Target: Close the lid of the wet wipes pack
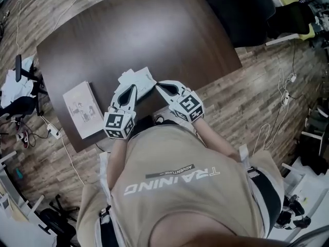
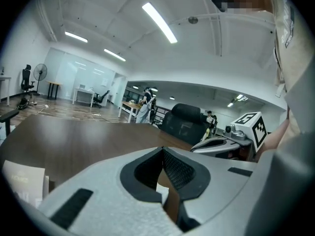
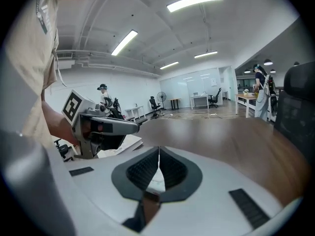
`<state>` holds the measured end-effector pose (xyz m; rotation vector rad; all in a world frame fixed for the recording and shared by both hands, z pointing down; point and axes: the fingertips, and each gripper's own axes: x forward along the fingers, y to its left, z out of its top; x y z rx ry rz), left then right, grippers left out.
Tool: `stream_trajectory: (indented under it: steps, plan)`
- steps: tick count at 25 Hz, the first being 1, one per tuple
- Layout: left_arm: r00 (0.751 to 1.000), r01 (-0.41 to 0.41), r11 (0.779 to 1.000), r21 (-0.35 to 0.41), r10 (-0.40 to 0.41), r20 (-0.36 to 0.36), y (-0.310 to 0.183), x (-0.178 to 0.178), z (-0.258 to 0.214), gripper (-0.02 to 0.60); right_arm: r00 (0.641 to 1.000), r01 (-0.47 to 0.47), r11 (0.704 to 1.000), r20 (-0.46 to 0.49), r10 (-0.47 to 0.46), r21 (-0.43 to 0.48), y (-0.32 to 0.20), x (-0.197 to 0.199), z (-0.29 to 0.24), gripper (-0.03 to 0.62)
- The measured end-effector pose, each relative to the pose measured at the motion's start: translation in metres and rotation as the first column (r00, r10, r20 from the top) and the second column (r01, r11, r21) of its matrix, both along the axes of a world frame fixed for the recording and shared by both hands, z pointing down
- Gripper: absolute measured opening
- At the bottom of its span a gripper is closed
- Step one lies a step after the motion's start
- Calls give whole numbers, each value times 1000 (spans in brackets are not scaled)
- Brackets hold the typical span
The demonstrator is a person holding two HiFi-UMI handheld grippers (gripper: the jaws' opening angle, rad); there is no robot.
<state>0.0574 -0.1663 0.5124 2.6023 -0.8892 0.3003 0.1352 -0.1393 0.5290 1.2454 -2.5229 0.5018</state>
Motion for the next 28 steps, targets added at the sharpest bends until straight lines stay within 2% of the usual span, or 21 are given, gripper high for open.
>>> stream_trajectory:
  steps: [9, 14, 17, 23, 28]
  plan:
    - [999, 51, 996, -77, -52, -9, -37, -57, 31, 5, 1000, 16, 999, 5, -16, -51, -56, -49, 10, 15]
    - [995, 87, 989, -119, -92, -32, -49, -77, 42, 5, 1000, 21, 999, -20, -22, -48, -75, -62, 6, 15]
    - [995, 90, 988, -122, -94, -21, -56, -87, 49, 5, 999, 33, 998, -37, -35, -54, -84, -67, 13, 15]
    - [986, 165, 981, -105, -167, -7, -64, -105, 45, 5, 986, 152, 983, -53, -158, -101, -93, -73, 27, 15]
    - [970, 244, 965, -95, -243, 25, -63, -98, 41, 5, 972, 223, 966, -39, -230, -132, -111, -61, 40, 15]
